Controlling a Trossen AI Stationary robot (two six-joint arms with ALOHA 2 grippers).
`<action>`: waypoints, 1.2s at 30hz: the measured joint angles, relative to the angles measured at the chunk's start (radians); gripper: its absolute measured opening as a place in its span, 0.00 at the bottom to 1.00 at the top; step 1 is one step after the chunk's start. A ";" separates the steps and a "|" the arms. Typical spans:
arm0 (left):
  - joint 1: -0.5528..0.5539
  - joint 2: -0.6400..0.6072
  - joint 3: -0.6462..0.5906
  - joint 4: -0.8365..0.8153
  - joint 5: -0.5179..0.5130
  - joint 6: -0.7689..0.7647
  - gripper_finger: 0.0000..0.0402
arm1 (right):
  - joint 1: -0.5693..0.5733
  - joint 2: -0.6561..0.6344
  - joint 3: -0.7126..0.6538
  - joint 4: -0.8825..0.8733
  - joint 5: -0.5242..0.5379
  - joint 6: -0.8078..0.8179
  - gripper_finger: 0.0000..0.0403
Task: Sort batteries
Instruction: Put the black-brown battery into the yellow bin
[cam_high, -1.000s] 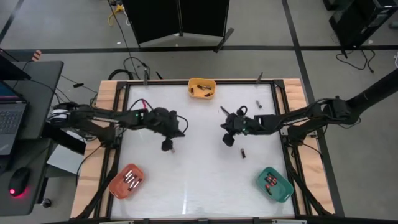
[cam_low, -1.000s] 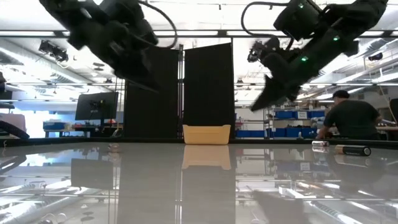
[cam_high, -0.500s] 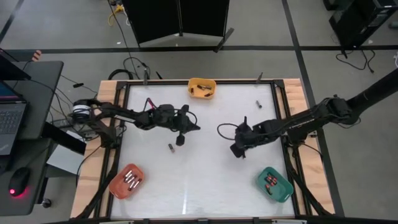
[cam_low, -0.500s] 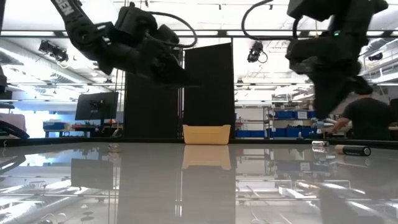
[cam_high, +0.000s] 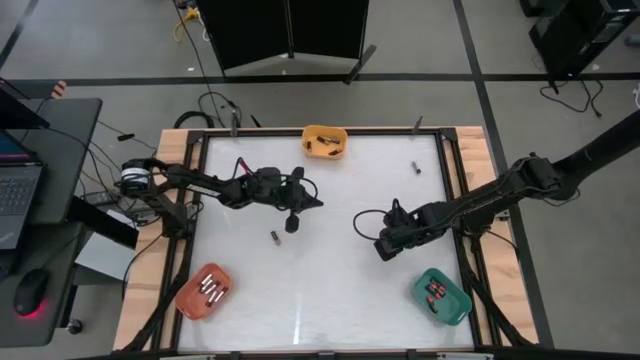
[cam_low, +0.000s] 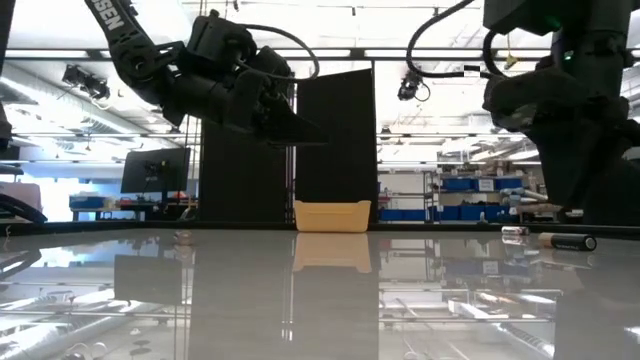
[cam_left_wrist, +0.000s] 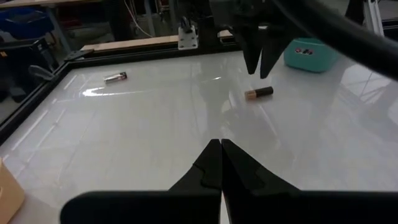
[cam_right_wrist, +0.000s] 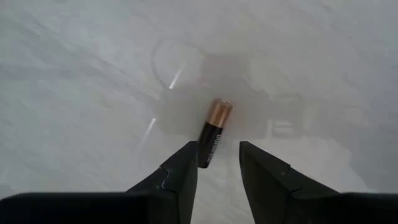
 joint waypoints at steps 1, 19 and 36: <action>0.000 0.000 0.000 -0.003 -0.001 -0.001 0.01 | -0.001 0.008 0.000 0.002 0.000 0.000 0.33; 0.000 0.000 0.000 -0.020 -0.044 -0.020 0.01 | -0.001 0.180 0.003 0.059 -0.047 -0.053 0.29; 0.072 0.001 -0.269 0.522 -0.063 -0.109 0.01 | -0.124 0.207 0.052 0.043 0.000 -0.422 0.14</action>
